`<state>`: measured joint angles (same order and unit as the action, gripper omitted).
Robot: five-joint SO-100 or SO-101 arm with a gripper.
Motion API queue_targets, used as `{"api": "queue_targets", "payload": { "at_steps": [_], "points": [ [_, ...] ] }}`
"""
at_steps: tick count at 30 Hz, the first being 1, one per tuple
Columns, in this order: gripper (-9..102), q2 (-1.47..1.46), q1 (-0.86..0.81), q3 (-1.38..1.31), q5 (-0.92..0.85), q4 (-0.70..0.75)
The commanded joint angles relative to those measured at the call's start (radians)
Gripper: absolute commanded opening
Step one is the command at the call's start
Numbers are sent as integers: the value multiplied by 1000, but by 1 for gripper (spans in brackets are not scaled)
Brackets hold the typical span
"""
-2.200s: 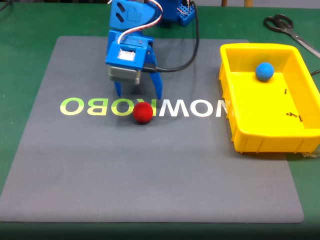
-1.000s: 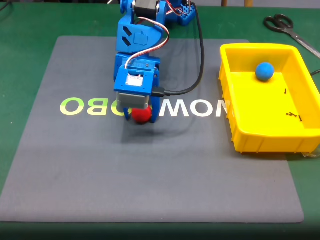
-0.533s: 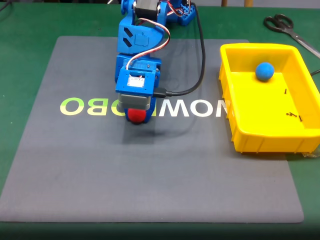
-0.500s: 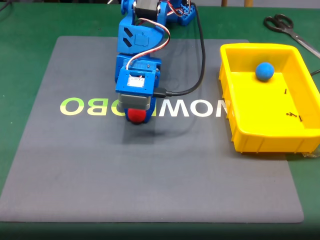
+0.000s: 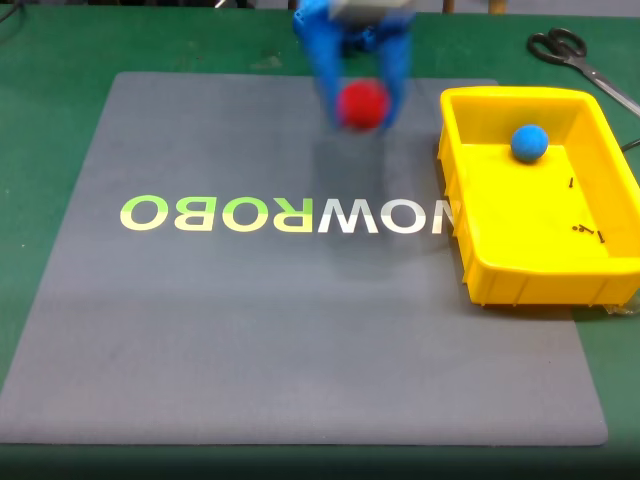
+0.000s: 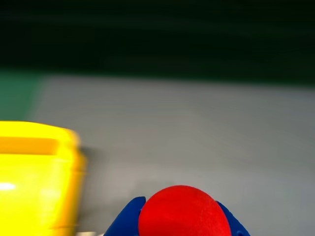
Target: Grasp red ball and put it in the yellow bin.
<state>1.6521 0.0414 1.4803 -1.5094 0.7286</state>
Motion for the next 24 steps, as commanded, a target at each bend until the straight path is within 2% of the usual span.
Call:
{"api": "queue_targets", "payload": {
  "at_steps": [1, 7, 12, 21, 24],
  "points": [
    [1, 138, 103, -52, 37, 17],
    [2, 181, 305, -46, 104, 37],
    [4, 124, 407, -44, 133, 40],
    [0, 5, 454, -41, 143, -3],
    [4, -12, 449, -41, 138, -15]
  ]
}}
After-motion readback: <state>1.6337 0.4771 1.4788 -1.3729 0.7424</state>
